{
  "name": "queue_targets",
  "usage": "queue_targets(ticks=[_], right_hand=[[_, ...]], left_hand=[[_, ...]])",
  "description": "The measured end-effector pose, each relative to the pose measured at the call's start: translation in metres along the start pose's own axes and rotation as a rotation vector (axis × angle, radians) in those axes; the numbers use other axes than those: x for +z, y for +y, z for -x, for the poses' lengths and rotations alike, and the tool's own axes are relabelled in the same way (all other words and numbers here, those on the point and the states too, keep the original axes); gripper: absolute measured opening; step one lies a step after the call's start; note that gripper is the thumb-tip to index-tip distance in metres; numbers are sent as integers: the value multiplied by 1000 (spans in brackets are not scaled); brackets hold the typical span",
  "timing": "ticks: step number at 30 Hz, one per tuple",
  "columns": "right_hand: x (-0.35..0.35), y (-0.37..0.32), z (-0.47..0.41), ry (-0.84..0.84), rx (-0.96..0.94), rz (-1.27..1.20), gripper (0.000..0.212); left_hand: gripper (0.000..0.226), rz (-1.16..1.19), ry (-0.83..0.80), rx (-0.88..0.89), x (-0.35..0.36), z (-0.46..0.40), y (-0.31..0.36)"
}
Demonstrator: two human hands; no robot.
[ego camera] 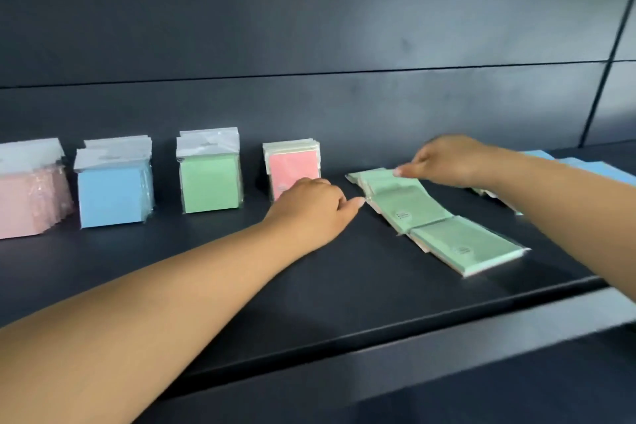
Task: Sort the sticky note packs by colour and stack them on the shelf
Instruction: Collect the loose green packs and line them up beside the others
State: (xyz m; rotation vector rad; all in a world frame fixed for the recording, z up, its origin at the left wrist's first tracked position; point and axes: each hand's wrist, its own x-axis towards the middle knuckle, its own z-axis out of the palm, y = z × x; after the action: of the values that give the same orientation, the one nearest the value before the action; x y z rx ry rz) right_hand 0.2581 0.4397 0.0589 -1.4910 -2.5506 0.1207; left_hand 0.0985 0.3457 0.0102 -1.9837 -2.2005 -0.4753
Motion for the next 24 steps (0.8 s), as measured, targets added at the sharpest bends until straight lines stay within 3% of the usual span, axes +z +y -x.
queue_targets(ticks=[3,9,15,19,24], right_hand=[[13,29,18,-50,114,-30,56],[27,57,19,-155,169,-182,50],[27,80,0,-243,32,-336,58],[27,88,-23,-274,-26,-446,45],[23,89,-65,-374,23,-643,38]], left_hand=[[53,103,-77,-36,12,-8,21],[70,8,-315,-230,25,-21,54],[66,4,-292,-356,48,-35,57],[53,58,-299,-403,47,-35,68],[63,240,-241,-573,39,-42,67]])
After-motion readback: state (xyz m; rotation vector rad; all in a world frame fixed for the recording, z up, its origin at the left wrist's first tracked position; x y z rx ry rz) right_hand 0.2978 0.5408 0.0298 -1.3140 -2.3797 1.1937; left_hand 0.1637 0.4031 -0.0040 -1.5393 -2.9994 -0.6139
